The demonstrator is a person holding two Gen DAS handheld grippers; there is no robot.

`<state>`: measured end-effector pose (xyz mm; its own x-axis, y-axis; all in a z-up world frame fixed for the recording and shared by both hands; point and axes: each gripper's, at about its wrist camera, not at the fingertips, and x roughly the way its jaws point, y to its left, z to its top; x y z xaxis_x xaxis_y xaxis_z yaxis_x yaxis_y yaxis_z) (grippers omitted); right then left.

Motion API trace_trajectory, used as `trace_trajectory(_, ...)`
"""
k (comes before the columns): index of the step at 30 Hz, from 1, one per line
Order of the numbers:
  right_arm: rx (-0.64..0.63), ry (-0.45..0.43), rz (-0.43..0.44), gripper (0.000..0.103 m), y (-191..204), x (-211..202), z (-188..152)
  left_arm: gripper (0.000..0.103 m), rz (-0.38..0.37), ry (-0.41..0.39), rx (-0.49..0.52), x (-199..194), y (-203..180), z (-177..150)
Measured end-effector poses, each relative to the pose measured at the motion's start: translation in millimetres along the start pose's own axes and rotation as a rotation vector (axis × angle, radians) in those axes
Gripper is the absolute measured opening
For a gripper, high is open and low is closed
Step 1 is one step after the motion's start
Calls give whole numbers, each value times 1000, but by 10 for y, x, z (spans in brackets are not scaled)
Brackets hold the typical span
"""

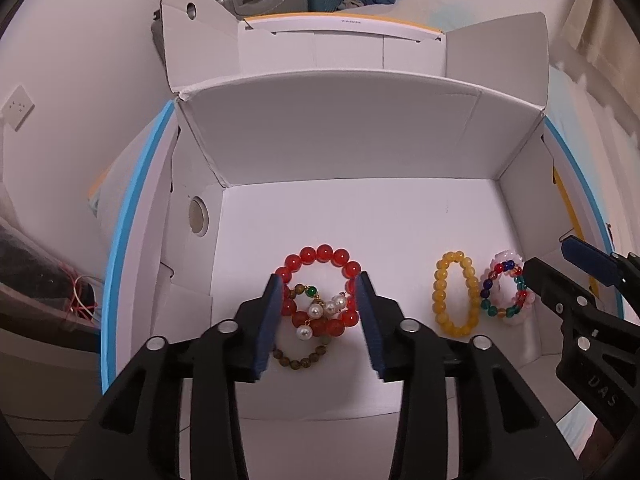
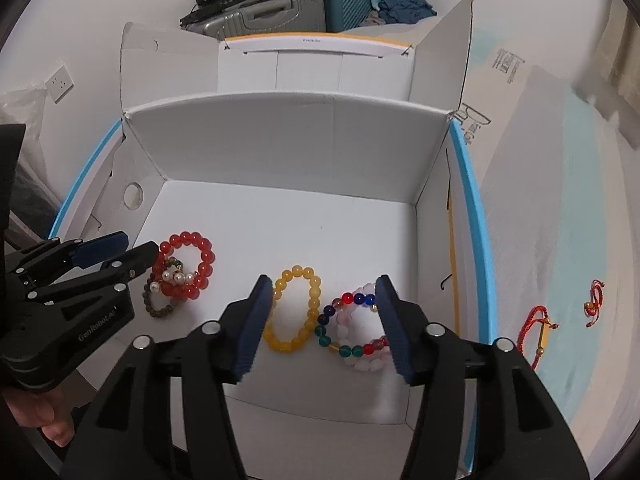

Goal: Organize jewelry
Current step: 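Open the left tool over the red bracelet while the right tool releases the yellow bracelet in the box, then withdraw both tools from the box toward the red string bracelets on the bed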

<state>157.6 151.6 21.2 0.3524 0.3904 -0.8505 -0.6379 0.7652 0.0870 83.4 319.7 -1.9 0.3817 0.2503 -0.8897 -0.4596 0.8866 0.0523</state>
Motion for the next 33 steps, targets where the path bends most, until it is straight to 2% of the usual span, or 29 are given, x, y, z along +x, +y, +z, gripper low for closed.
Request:
trace_trajectory(4,1,-14,-1,59,-3,-50,14,50,1,-15,-3,-23,-16,4)
trace_trajectory(6,2,-18,-2,60,-11,-72,21,59,4,-24,-4,-42,-28,5)
trace_trajectory(9,4,-28,-8,67,-35,-110,31,64,-9,-46,-2,-90,-64,3)
trace_trajectory(13,23,-45,-16,68,-111,-184,52,68,-16,-60,6,-136,-130,4)
trace_trajectory(15,34,-53,-24,73,-160,-218,55,72,-17,-66,10,-157,-160,6)
trace_trajectory(19,55,-72,-36,75,-262,-294,63,77,-23,-79,17,-206,-222,5)
trace_trajectory(24,103,-115,-57,84,-435,-424,75,91,-37,-108,25,-293,-337,19)
trace_trajectory(27,136,-136,-59,91,-565,-511,71,93,-47,-121,37,-342,-429,23)
trace_trajectory(33,185,-153,-69,91,-800,-630,46,97,-52,-133,56,-400,-591,20)
